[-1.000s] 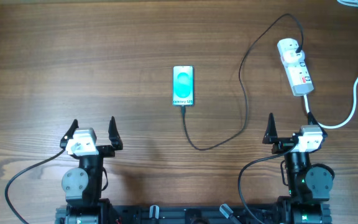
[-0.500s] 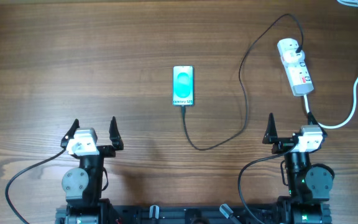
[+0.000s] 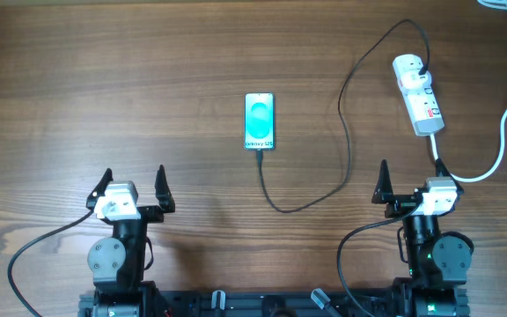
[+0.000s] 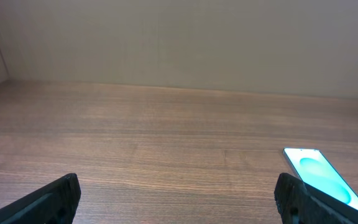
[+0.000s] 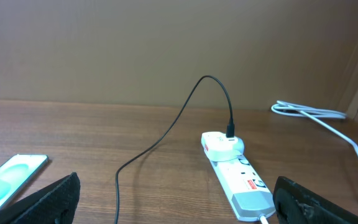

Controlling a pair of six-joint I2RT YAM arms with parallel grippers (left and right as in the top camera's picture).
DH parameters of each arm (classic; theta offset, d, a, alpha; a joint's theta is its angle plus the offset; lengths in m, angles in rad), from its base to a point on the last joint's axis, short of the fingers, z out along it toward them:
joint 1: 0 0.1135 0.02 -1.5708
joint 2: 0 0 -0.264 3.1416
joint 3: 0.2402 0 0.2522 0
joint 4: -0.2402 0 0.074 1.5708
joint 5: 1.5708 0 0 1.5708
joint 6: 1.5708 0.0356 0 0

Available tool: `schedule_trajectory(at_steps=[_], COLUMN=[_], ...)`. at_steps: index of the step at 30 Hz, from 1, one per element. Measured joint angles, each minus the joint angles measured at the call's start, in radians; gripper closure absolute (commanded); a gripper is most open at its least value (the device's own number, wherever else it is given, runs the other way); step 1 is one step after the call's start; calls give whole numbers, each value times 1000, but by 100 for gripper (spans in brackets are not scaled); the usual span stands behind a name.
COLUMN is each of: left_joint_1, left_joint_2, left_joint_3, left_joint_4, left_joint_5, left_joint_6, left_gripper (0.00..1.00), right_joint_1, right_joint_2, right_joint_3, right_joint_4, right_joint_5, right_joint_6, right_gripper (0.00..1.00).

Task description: Plug charger to phone and switch on socket

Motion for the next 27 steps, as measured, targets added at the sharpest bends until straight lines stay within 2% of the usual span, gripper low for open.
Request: schedule_trajectory(at_steps=[27], left_joint_1=[0], left_joint_2=[0], left_joint_3=[0], left_joint_4=[2], left_joint_5=[15], left_joint_6=[0], left_gripper=[0], right_joint_1=[0], right_joint_2=[0], right_joint_3=[0], right_joint_4=[0], right_joint_5=[0], right_joint_6=[0], right_gripper=[0])
